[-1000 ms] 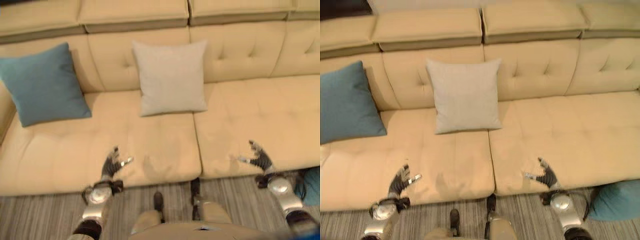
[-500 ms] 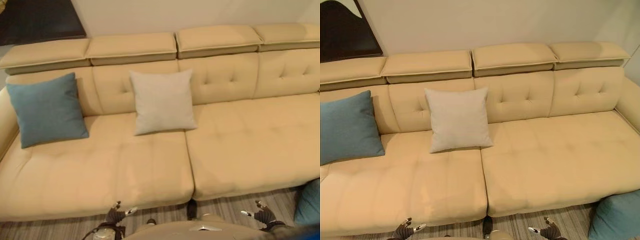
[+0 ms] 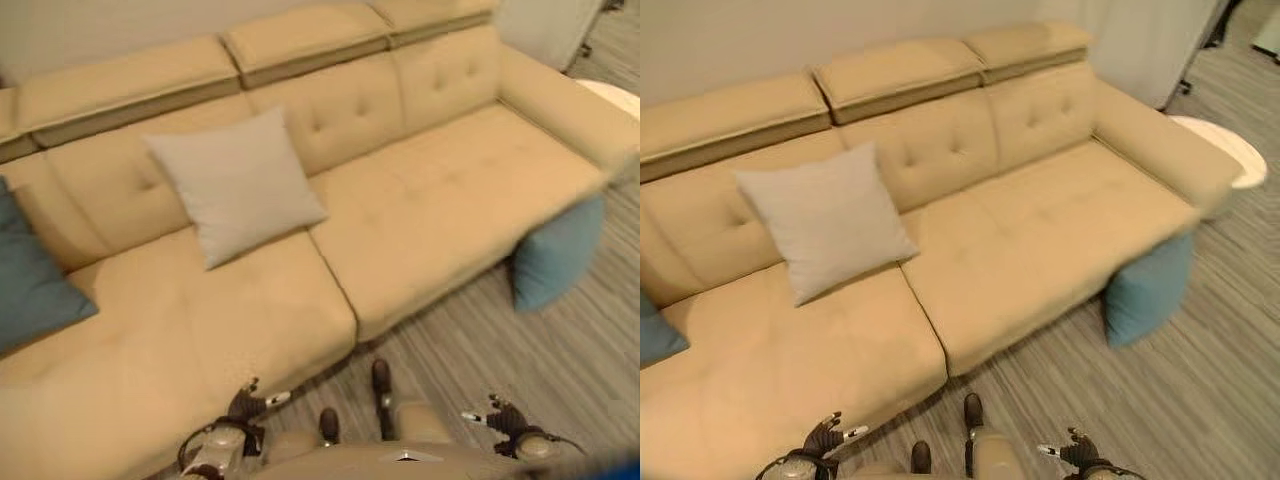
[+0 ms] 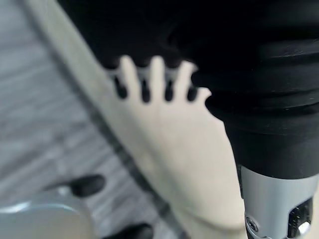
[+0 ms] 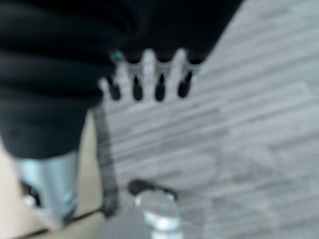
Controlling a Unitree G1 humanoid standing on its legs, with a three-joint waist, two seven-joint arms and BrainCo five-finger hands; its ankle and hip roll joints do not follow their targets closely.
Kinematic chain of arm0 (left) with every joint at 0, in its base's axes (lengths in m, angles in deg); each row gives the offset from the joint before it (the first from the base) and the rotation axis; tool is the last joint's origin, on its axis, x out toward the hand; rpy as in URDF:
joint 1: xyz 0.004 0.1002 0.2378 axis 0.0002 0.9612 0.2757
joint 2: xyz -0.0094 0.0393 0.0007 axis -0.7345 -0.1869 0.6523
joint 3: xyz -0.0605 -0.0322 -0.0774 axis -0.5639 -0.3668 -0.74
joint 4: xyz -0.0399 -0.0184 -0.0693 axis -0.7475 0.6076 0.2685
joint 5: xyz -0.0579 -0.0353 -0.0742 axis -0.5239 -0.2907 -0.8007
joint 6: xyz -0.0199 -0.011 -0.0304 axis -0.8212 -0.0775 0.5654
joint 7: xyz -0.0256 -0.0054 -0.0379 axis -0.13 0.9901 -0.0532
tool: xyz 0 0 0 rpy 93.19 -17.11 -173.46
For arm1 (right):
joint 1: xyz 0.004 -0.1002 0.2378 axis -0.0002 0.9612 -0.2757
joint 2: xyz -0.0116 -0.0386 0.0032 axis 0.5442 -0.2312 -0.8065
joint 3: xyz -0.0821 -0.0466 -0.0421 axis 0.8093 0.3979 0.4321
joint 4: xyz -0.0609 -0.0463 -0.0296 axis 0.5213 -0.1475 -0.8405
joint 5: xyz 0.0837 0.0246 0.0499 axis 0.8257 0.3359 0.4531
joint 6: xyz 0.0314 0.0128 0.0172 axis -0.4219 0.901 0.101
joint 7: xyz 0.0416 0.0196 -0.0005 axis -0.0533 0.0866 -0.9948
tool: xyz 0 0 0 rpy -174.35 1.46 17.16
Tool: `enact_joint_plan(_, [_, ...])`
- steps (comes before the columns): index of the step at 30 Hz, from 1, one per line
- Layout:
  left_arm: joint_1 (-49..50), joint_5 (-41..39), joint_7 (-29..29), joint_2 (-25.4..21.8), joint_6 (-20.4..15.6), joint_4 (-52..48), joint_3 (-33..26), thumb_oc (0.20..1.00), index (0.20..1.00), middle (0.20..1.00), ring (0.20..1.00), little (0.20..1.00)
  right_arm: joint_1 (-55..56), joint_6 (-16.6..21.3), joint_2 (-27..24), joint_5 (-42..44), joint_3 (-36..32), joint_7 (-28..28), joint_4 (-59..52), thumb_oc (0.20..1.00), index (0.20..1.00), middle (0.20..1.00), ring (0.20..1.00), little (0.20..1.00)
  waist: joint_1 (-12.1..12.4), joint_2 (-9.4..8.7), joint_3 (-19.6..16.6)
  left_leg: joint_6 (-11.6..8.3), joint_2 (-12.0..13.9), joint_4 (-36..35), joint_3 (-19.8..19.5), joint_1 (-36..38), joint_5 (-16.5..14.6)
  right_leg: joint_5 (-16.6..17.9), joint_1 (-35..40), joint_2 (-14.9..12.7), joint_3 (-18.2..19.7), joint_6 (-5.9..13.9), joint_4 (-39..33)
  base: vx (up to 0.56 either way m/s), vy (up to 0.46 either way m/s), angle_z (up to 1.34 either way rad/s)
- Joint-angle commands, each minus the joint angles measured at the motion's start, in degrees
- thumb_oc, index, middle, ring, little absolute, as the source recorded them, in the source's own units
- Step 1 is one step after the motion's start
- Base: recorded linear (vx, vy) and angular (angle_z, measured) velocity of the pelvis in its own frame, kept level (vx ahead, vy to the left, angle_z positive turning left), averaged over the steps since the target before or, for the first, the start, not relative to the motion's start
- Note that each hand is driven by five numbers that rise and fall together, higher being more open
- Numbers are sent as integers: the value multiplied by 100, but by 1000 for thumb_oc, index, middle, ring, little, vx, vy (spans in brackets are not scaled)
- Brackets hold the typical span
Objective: Pick up all the scattered cushions and arrange them neatly on the sofa.
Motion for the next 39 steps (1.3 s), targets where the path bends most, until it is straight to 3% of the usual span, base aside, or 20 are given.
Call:
enact_joint_plan(1, [-53, 232, 39, -208, -22, 7, -65, 1000, 1000, 1000, 1000, 1000, -67, 62, -102, -44, 95, -128, -170, 1000, 1000, 1000, 1000, 1000, 247, -52, -12, -825, 204, 194, -158, 71, -74, 40, 607, -386, -874, 4, 5, -235, 117, -49])
enact_joint_plan(4, [-50, 258, 10, -221, 7, 108, -99, 1000, 1000, 1000, 1000, 1000, -50, 74, -61, -36, 53, -125, -143, 1000, 1000, 1000, 1000, 1000, 286, -45, -63, -806, 255, 132, 14, 87, -15, -197, 784, -339, -1134, -48, 336, -97, 10, -52])
enact_joint_plan(6, [-10, 335, -39, -179, 47, 190, -122, 1000, 1000, 1000, 1000, 1000, -8, 67, -25, -105, 33, -121, -60, 1000, 1000, 1000, 1000, 1000, 444, -24, -175, -812, 355, 63, 353, 122, 34, -438, 1213, -481, -1820, -62, 450, -88, -30, -63])
enact_joint_plan(9, [6, 363, -58, -158, 61, 217, -154, 1000, 1000, 1000, 1000, 1000, -30, 54, 22, -86, 54, -116, -51, 1000, 1000, 1000, 1000, 1000, 499, -91, -255, -883, 389, -19, 527, 127, 111, -401, 1393, -390, -1953, -52, -3, -48, -130, -92])
enact_joint_plan(11, [-35, 381, -67, -88, 68, 256, -138, 1000, 1000, 1000, 1000, 1000, -33, 62, 68, 34, 95, -96, -53, 1000, 1000, 1000, 1000, 1000, 401, -139, -305, -963, 435, -51, 555, 156, 174, -406, 1462, -138, -1604, -73, -402, -6, -180, -79])
enact_joint_plan(14, [-107, 407, -75, -16, 100, 270, -60, 1000, 1000, 1000, 1000, 1000, -10, 71, 72, 188, 62, -116, -48, 1000, 1000, 1000, 1000, 1000, 273, -173, -303, -1058, 500, 108, 576, 115, 167, -387, 1563, 18, -1443, -148, -704, -26, -147, 4])
enact_joint_plan(16, [-141, 369, -86, 44, 99, 257, -9, 1000, 1000, 1000, 1000, 1000, 50, 79, 83, 280, 54, -94, -13, 1000, 1000, 1000, 1000, 1000, 168, -256, -251, -1161, 621, 707, 605, -45, 23, -392, 1656, 81, -1332, -231, -834, -46, -173, -6])
enact_joint_plan(19, [-181, 247, -53, 77, 81, 232, 52, 1000, 1000, 1000, 1000, 1000, 51, 41, 80, 288, 118, -96, 83, 1000, 1000, 1000, 1000, 1000, 252, -272, -155, -1220, 529, 973, 51, -136, 7, -401, 1731, 154, -1054, -301, -848, -13, -44, -20])
enact_joint_plan(20, [-182, 246, -53, 76, 81, 232, 52, 1000, 1000, 1000, 1000, 1000, 50, 41, 81, 288, 118, -96, 83, 1000, 1000, 1000, 1000, 1000, 245, -277, -173, -1218, 522, 961, 47, -155, 24, -396, 1711, 148, -1059, -301, -850, 4, -4, -57])
enact_joint_plan(22, [-197, 174, -34, 90, 77, 210, 105, 1000, 1000, 1000, 1000, 1000, 61, 38, 71, 327, 121, -102, 123, 1000, 1000, 1000, 1000, 1000, 330, -303, -160, -1204, 326, 867, -468, -222, -67, -358, 1693, 174, -858, -285, -855, 10, -12, -54])
enact_joint_plan(24, [-208, 130, -26, 103, 81, 229, 136, 1000, 1000, 1000, 1000, 1000, 85, 48, 73, 403, 70, -85, 142, 1000, 1000, 1000, 1000, 1000, 328, -311, -146, -1189, 250, 883, -592, -261, -75, -319, 1645, 183, -718, -271, -832, 29, -9, -40])
enact_joint_plan(30, [-239, 248, -50, 84, 69, 186, 220, 1000, 1000, 1000, 1000, 1000, -16, 16, 88, 432, 28, -97, 173, 1000, 1000, 1000, 1000, 1000, 270, -161, -181, -974, 173, 260, -283, 107, -84, -145, 1390, 189, -195, -65, -679, 61, 121, -79])
enact_joint_plan(33, [-258, 310, -56, 41, 68, 156, 229, 1000, 1000, 1000, 1000, 1000, -60, 12, 88, 395, 51, -91, 169, 1000, 1000, 1000, 1000, 1000, 303, -112, -122, -932, 213, 128, -107, 163, -46, -113, 1201, 138, -232, 9, -480, -13, 70, -93])
enact_joint_plan(35, [-212, 368, -31, -19, 56, 169, 190, 1000, 1000, 1000, 1000, 1000, -40, 17, 107, 417, -11, -95, 129, 1000, 1000, 1000, 1000, 1000, 431, -69, -32, -901, 294, 76, 127, 250, -64, -73, 1019, -146, -899, 52, -158, -32, 33, -112])
enact_joint_plan(36, [-172, 375, -20, -29, 50, 169, 151, 1000, 1000, 1000, 1000, 1000, -4, 35, 100, 383, -31, -116, 121, 1000, 1000, 1000, 1000, 1000, 595, -31, -9, -905, 357, 79, 278, 280, -92, -108, 1122, -451, -1707, 29, -55, -56, -4, -87])
enact_joint_plan(37, [-135, 387, -23, -37, 60, 150, 121, 1000, 1000, 1000, 1000, 1000, 11, 50, 91, 356, -42, -122, 108, 1000, 1000, 1000, 1000, 1000, 619, 3, -25, -886, 390, 28, 320, 270, -60, -132, 1138, -560, -2038, -20, 62, -28, -8, -81])
enact_joint_plan(39, [-158, 377, -28, -69, 56, 139, 93, 1000, 1000, 1000, 1000, 1000, -2, 61, 94, 319, -40, -126, 88, 1000, 1000, 1000, 1000, 1000, 593, 6, -44, -878, 421, -30, 399, 315, -31, -206, 1165, -583, -2159, -21, 227, 8, -15, -78])
